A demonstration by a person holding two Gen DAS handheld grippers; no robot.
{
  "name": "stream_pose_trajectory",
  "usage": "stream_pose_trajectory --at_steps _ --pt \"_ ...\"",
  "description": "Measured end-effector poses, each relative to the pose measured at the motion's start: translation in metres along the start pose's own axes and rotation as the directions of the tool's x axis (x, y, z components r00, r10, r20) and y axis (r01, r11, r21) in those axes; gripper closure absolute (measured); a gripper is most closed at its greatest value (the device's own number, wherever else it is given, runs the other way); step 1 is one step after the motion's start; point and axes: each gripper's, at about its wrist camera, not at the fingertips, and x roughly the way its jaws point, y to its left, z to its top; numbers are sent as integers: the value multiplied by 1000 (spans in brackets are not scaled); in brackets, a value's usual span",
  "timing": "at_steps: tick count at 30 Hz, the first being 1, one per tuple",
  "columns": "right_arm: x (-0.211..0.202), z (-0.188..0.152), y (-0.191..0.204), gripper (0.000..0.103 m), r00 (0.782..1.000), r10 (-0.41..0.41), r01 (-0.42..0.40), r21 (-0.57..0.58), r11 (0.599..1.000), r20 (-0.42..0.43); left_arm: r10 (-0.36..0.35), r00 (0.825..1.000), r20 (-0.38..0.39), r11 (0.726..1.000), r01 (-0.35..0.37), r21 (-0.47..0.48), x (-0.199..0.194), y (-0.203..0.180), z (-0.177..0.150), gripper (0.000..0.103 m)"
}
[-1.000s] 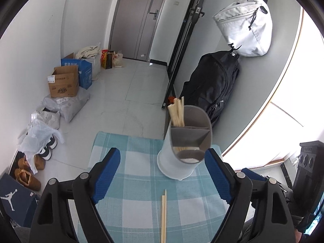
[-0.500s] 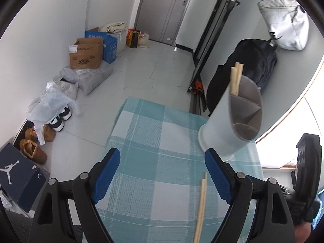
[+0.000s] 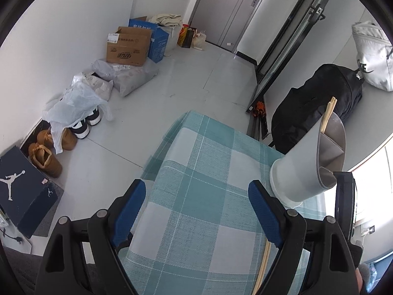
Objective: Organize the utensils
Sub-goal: 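Grasp a chopstick from the cloth with the right tool, then grasp the last chopstick with the left tool while the right tool lifts its chopstick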
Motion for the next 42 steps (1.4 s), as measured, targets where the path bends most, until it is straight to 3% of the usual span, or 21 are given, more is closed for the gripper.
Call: stream_pose_trajectory --at_steps 3,7,15,20,22,30,34,38,42 --pt "1 1 5 100 995 -100 100 -25 995 4 -3 1000 -7 1000 3 -14 1 2 2 21" --pt "-2 -5 9 100 988 -154 155 -60 986 17 -5 1000 -5 1000 5 -13 0 3 3 21" --pt "-30 -19 -21 101 994 -64 65 -3 998 91 -7 1000 -10 1000 8 26 1 -3 1 21" --pt "-65 -24 -43 101 982 3 -10 39 999 188 -29 996 -80 994 37 101 11 -18 -7 21" --pt "-82 -28 -55 101 968 66 -82 54 995 241 -37 992 -122 988 55 145 18 -27 -13 21" --pt "-127 -41 -83 101 905 170 -191 14 982 390 -28 961 -275 937 121 328 39 -74 -46 21" --pt "-137 -50 -105 101 881 211 -250 38 967 423 -15 957 -288 919 127 374 42 -87 -54 21" --pt "-138 -47 -101 101 860 254 -286 8 958 442 10 948 -319 907 126 401 52 -99 -58 21" --pt "-150 -56 -113 101 835 277 -310 -9 951 476 87 946 -311 883 71 464 64 -113 -62 21"
